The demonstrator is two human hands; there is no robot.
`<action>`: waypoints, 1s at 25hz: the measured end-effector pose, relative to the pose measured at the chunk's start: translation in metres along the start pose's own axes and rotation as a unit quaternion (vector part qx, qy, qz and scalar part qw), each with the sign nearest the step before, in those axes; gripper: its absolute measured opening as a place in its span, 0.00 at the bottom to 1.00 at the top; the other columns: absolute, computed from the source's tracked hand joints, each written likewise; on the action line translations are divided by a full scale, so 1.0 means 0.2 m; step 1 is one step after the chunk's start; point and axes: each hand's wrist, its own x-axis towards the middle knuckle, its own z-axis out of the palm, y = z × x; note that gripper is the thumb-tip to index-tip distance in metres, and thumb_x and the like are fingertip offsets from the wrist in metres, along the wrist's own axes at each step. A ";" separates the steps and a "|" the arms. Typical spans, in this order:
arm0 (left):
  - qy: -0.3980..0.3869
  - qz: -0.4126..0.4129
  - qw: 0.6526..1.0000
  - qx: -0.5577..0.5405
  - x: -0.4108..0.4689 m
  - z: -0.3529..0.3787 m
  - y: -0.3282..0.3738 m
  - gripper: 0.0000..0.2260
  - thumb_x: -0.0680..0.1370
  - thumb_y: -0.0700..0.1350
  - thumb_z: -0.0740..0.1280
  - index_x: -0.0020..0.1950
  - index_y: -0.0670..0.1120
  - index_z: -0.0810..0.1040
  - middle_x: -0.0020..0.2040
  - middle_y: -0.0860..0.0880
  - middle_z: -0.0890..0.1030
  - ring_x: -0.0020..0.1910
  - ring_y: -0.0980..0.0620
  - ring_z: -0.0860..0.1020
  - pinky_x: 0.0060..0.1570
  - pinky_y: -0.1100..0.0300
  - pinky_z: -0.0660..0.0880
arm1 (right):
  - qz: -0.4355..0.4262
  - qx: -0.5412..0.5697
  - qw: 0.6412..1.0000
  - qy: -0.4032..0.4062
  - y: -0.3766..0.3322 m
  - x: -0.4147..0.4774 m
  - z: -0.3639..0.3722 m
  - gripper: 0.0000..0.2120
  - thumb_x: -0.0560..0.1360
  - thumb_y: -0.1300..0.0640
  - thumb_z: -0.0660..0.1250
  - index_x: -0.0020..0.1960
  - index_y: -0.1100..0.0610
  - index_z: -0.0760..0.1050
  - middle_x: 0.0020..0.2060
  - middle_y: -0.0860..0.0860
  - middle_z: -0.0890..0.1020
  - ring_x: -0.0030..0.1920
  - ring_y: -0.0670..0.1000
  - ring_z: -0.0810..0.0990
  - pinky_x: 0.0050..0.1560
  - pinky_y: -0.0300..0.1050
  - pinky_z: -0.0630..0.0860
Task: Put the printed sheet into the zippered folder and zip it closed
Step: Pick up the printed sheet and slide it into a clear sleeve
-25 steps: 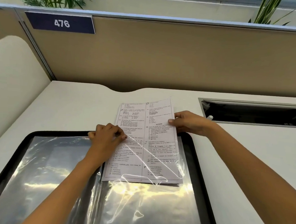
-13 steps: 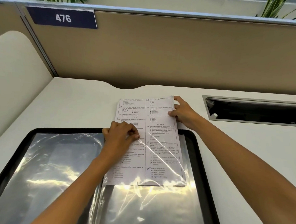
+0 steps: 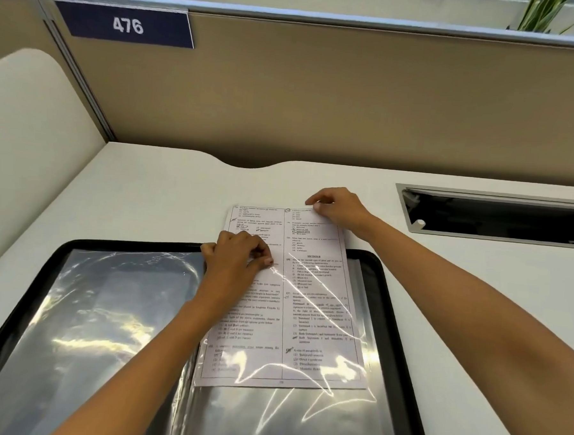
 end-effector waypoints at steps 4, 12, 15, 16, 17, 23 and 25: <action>-0.002 0.002 1.000 -0.009 0.00 -0.01 0.01 0.03 0.73 0.52 0.69 0.40 0.57 0.77 0.42 0.58 0.77 0.50 0.57 0.67 0.42 0.57 0.50 | -0.028 -0.102 0.994 -0.026 -0.05 0.01 0.05 0.08 0.78 0.56 0.64 0.52 0.51 0.80 0.51 0.48 0.81 0.54 0.49 0.76 0.58 0.47 0.68; 0.006 -0.002 1.000 0.022 0.00 -0.01 0.03 0.04 0.73 0.53 0.69 0.40 0.58 0.76 0.43 0.59 0.77 0.50 0.55 0.67 0.40 0.57 0.49 | -0.031 -0.060 0.985 -0.157 -0.06 -0.10 -0.01 0.20 0.78 0.40 0.58 0.44 0.51 0.83 0.45 0.47 0.85 0.46 0.48 0.80 0.57 0.49 0.75; 0.009 -0.002 1.000 0.021 0.00 -0.01 0.02 0.03 0.73 0.53 0.69 0.40 0.57 0.77 0.43 0.58 0.77 0.50 0.55 0.67 0.40 0.57 0.49 | -0.066 -0.102 0.980 -0.155 -0.12 -0.12 0.02 0.18 0.78 0.40 0.57 0.45 0.48 0.83 0.44 0.45 0.84 0.47 0.47 0.79 0.59 0.51 0.73; 0.012 -0.002 1.000 0.021 0.00 -0.02 0.02 0.03 0.73 0.53 0.69 0.40 0.57 0.77 0.42 0.58 0.78 0.50 0.55 0.67 0.40 0.57 0.49 | -0.074 -0.122 0.978 -0.153 -0.13 -0.14 0.04 0.18 0.78 0.40 0.57 0.45 0.47 0.82 0.43 0.42 0.83 0.47 0.46 0.79 0.61 0.54 0.71; 0.016 -0.002 1.000 0.019 -0.01 -0.02 0.02 0.03 0.73 0.53 0.69 0.40 0.58 0.77 0.42 0.58 0.78 0.50 0.55 0.67 0.41 0.57 0.49 | -0.077 -0.132 0.976 -0.154 -0.14 -0.16 0.05 0.18 0.78 0.40 0.57 0.44 0.46 0.82 0.42 0.41 0.83 0.48 0.46 0.79 0.63 0.56 0.70; 0.028 -0.007 0.999 0.018 -0.01 -0.02 0.04 0.03 0.73 0.52 0.69 0.40 0.56 0.78 0.41 0.58 0.78 0.50 0.54 0.68 0.41 0.56 0.49 | -0.078 -0.164 0.971 -0.155 -0.12 -0.26 0.12 0.26 0.78 0.38 0.54 0.43 0.53 0.84 0.49 0.53 0.82 0.49 0.52 0.77 0.64 0.56 0.65; 0.032 -0.010 0.999 0.032 -0.01 -0.01 0.04 0.03 0.73 0.52 0.70 0.40 0.55 0.79 0.41 0.58 0.79 0.50 0.53 0.68 0.41 0.56 0.49 | -0.072 -0.163 0.974 -0.137 -0.10 -0.27 0.15 0.29 0.78 0.37 0.54 0.43 0.59 0.82 0.49 0.56 0.80 0.48 0.54 0.77 0.63 0.54 0.63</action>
